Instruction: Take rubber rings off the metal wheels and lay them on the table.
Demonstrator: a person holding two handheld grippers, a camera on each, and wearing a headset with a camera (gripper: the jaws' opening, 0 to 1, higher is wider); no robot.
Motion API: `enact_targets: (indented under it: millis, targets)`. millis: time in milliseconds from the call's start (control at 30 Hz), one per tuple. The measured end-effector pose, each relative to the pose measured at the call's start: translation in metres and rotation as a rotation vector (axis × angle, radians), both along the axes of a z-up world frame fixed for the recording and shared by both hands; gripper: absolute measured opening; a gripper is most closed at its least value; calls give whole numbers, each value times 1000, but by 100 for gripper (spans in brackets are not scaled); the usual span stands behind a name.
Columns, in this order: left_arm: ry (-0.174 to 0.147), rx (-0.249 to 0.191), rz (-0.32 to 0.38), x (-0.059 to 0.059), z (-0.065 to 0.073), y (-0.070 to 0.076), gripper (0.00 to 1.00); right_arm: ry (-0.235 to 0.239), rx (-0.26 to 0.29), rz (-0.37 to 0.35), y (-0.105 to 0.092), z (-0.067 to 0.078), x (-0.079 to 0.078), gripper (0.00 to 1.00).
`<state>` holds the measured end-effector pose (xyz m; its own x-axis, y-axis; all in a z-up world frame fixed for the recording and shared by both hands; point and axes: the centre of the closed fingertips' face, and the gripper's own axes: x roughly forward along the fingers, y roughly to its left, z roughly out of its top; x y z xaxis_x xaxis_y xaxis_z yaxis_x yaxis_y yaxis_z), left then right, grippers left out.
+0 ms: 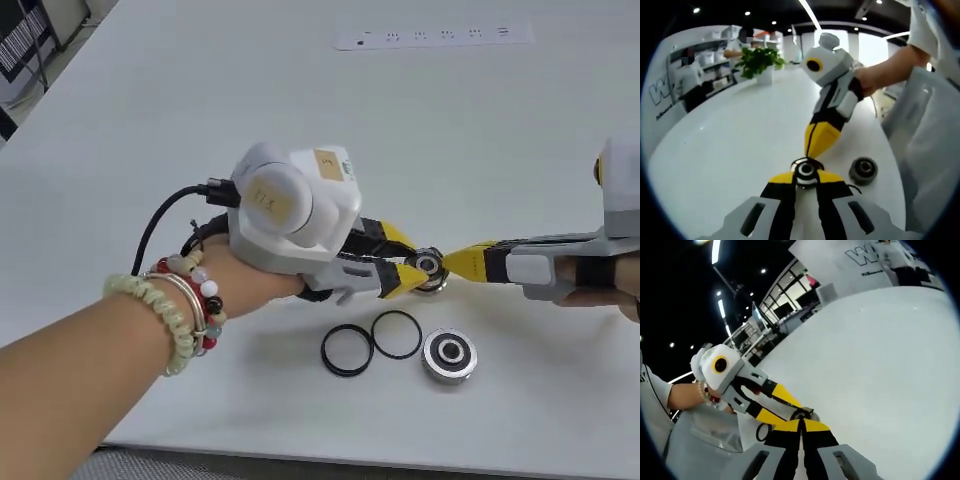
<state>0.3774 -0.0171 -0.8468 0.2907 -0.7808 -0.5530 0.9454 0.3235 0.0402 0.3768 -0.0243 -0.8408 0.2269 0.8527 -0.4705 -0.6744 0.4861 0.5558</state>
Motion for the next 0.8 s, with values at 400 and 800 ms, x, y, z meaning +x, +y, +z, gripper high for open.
enact_targets:
  millis: [400,800]
  targets:
    - [-14,6,-15,-1,-2,-4,13,0,41,-5,3,10,3,0]
    - [4,-47,-33,-8,19,-7,32,-12,24,-9,-2,14,2,0]
